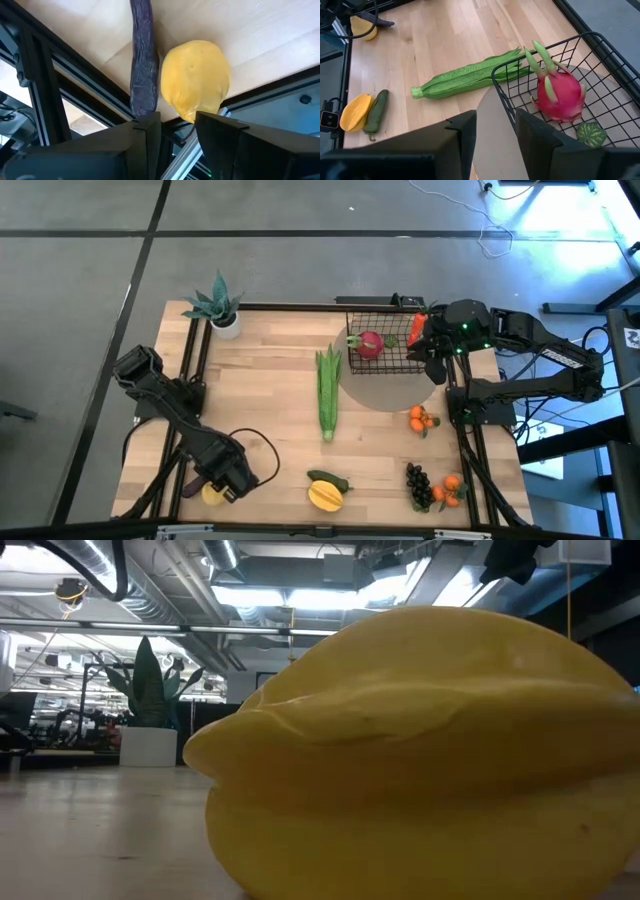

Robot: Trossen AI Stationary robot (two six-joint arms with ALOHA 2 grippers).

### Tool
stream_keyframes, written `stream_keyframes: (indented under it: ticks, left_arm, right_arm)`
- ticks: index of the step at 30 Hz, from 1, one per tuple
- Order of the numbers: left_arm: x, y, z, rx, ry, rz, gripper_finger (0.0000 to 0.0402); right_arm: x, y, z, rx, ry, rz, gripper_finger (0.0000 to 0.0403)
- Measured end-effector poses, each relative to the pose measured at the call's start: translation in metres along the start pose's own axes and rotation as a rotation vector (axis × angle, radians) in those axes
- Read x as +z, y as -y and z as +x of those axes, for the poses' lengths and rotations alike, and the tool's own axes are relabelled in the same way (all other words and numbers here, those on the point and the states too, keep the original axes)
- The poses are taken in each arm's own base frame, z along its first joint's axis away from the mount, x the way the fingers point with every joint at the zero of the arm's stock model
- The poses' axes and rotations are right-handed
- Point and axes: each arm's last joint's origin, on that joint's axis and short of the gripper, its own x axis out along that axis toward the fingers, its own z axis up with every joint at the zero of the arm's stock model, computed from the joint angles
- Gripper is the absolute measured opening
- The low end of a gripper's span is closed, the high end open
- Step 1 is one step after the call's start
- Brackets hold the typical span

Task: Build produce basket
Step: Put the pear into the black wire basket

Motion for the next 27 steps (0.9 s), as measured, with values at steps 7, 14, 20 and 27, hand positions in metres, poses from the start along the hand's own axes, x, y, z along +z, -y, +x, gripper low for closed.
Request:
stream_keyframes:
  ticks: [7, 14, 20, 27]
  left_arm:
    - [-0.007, 0.007, -0.01, -0.045, -0.033, 0.042, 0.011]
    - [-0.014, 0.009, -0.014, -0.063, -0.025, 0.079, 0.011]
    - [-0.019, 0.008, -0.01, -0.062, 0.013, 0.082, 0.011]
    - [-0.017, 0.006, -0.006, -0.051, 0.05, 0.068, 0.011]
  right_arm:
    - [0.0, 0.0, 0.0, 0.0, 0.0, 0.0, 0.0126]
    - [0.0, 0.0, 0.0, 0.0, 0.0, -0.003, 0.0126]
    - [0.0, 0.0, 0.0, 0.0, 0.0, -0.004, 0.0126]
    - [0.0, 0.0, 0.0, -0.001, -0.001, -0.004, 0.0126]
